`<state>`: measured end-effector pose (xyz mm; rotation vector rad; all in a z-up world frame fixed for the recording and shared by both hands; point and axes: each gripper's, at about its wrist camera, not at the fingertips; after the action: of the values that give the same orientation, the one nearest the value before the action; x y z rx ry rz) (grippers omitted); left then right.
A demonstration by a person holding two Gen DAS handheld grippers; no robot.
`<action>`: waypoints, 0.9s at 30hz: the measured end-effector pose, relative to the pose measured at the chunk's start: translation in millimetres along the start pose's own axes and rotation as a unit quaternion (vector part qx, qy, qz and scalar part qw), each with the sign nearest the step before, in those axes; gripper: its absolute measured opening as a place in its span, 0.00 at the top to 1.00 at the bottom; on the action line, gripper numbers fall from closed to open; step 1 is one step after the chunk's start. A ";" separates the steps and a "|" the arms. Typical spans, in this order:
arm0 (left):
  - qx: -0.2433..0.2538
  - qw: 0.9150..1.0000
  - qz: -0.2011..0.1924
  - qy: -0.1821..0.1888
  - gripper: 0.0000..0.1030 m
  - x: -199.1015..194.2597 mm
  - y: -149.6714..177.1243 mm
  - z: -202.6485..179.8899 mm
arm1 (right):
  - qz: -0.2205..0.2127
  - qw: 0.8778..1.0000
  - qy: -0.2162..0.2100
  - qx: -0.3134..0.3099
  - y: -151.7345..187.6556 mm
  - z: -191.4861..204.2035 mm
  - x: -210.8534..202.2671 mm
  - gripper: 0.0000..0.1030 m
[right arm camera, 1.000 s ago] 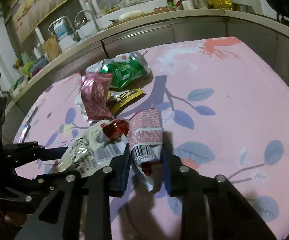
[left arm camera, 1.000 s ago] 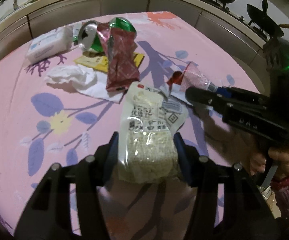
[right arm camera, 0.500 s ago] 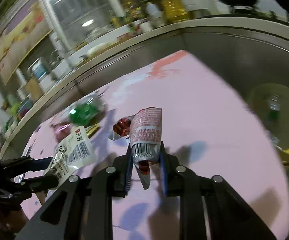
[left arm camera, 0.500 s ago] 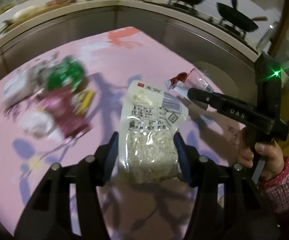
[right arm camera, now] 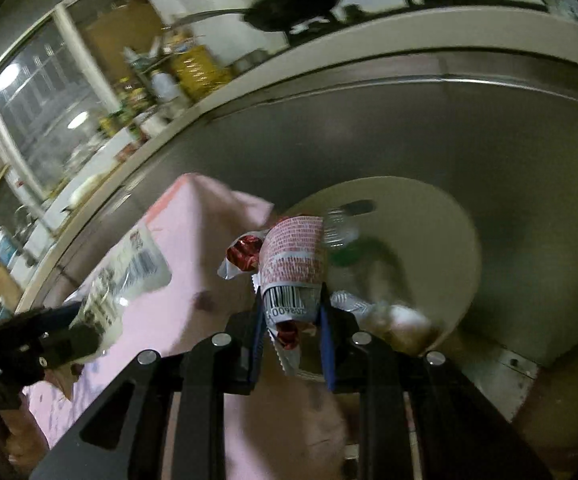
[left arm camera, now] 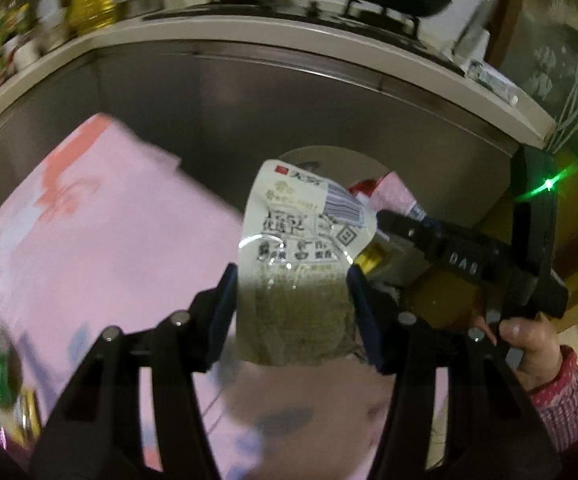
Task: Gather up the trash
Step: 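Carry the noodle package with the left tool to the bin while the right tool drops the snack bag in, then move both open tools back over the remaining trash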
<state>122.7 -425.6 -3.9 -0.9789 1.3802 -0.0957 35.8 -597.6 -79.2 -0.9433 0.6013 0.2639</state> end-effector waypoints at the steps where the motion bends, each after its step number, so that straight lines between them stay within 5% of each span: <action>1: 0.009 1.000 0.006 0.001 0.48 12.1 -8.8 -7.8 | 0.002 1.000 0.006 0.007 -2.2 -7.8 3.5 0.79; 3: 0.021 1.000 0.023 -0.006 0.42 34.7 -21.0 -19.1 | 0.013 1.000 0.011 0.026 -6.3 -22.7 13.2 0.70; 4: 0.025 0.999 0.031 -0.012 0.26 43.0 -22.9 -21.5 | 0.017 0.999 0.011 0.036 -6.3 -28.1 17.7 0.52; 5: 0.027 0.999 0.038 -0.026 0.22 54.7 -27.8 -25.4 | 0.017 0.999 0.012 0.048 -7.5 -33.6 21.4 0.37; 7: 0.029 0.998 0.043 -0.035 0.21 67.8 -33.9 -29.1 | 0.004 0.998 0.012 0.062 -9.8 -40.9 23.1 0.31; 17: -0.023 0.999 0.026 -0.027 0.21 36.0 -25.3 -6.9 | -0.029 0.995 -0.018 0.091 -4.4 -39.5 1.1 0.31; 27: -0.059 0.996 -0.010 -0.060 0.21 -42.5 48.0 28.6 | -0.029 0.995 -0.064 0.076 26.7 16.1 -27.8 0.31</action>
<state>113.6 -356.0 -4.5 -1.0792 1.2776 0.0290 6.9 -567.9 -73.8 -0.7903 0.4687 0.2208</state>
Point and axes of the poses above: each gripper's, at about its wrist camera, not at the fingertips, and x roughly the way its jaws point, z to its left, y to its underside
